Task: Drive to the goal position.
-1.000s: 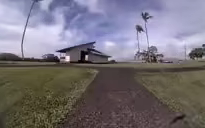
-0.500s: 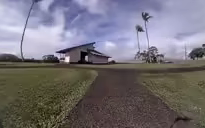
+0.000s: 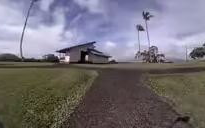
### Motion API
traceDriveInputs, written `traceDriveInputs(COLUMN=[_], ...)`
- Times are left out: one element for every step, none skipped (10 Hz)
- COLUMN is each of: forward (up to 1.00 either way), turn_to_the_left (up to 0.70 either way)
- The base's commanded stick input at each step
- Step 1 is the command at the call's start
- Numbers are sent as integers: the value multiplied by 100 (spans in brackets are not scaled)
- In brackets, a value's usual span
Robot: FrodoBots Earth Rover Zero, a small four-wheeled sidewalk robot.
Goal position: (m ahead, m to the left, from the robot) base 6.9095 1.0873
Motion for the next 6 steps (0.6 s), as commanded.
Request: traceDriveInputs(forward=[50, 50, 50, 50, 50, 50], turn_to_the_left=[0, 0, 0, 0, 0, 0])
